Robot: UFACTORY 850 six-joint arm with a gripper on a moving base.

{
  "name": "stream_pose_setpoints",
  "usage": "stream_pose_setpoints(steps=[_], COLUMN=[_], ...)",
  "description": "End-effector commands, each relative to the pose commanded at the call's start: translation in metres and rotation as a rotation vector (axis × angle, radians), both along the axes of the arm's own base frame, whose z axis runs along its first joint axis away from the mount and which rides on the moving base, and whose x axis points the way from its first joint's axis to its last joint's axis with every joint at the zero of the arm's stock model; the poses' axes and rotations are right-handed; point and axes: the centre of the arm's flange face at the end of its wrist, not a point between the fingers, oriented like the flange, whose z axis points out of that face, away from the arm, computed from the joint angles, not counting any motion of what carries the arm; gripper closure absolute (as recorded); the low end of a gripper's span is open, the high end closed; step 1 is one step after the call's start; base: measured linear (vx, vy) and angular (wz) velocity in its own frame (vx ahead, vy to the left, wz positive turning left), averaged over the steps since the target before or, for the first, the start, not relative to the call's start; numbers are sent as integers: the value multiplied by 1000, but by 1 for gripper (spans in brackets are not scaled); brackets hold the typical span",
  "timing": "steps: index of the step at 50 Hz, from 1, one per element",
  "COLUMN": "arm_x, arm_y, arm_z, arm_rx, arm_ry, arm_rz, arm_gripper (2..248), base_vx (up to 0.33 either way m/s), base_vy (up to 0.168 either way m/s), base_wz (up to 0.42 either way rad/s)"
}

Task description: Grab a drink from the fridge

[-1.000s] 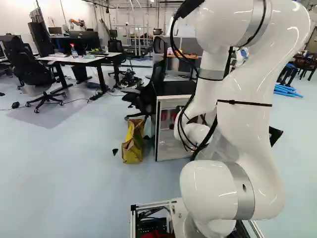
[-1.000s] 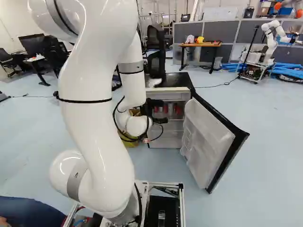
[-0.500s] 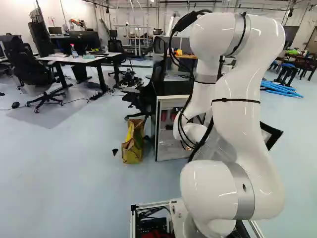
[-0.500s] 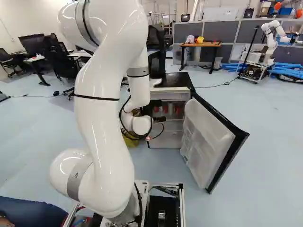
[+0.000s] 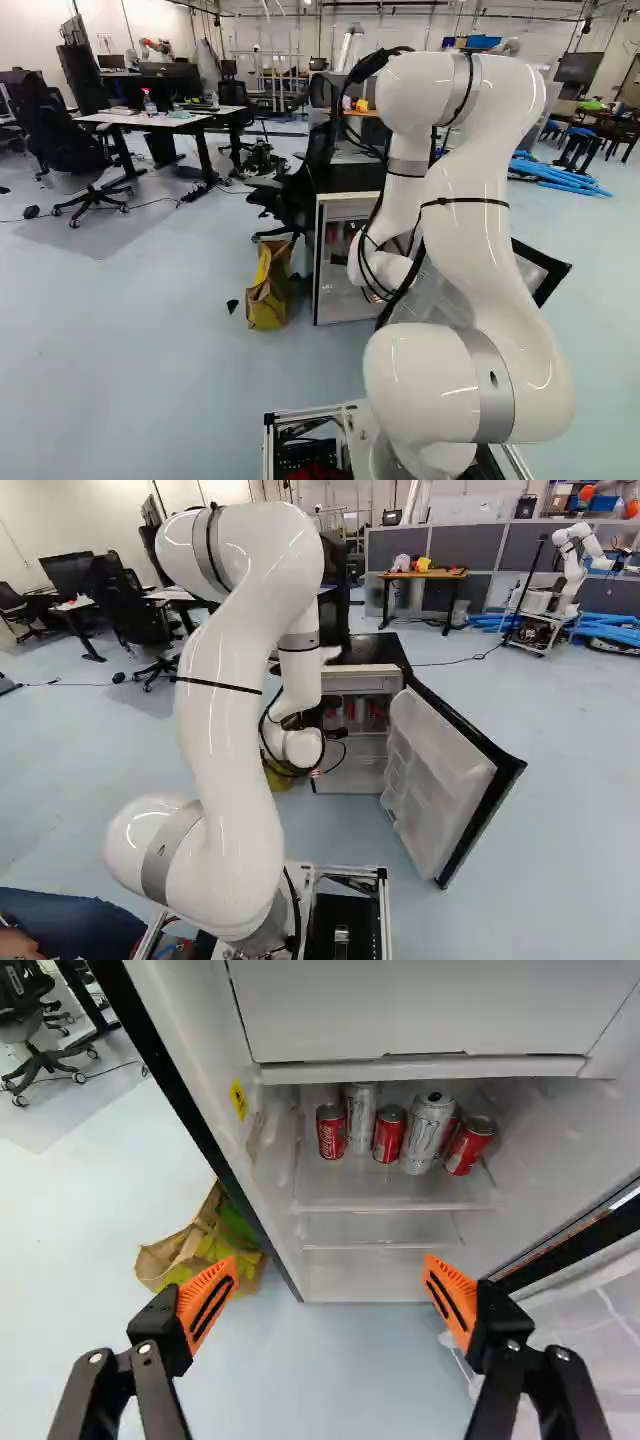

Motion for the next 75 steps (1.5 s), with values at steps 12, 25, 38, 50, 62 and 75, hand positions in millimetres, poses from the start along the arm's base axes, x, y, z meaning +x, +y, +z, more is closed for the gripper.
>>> stream_pose_setpoints(steps=[12, 25, 38, 50, 62, 75], arm_x=[7, 14, 23, 33, 42, 50], arm_y=[-2, -4, -15, -27, -39, -49], arm_z=[-15, -31, -47, -62, -79, -98], arm_rx=[3, 7, 10, 12, 12, 13], arm_ry=[9, 13, -2, -26, -35, -34], arm_rz=[-1, -5, -25, -50, -72, -88], arm_gripper=[3, 3, 3, 3, 3, 3], base_vx=[0, 0, 0, 0, 0, 0], base_vy=[0, 0, 0, 0, 0, 0], base_wz=[0, 0, 0, 0, 0, 0])
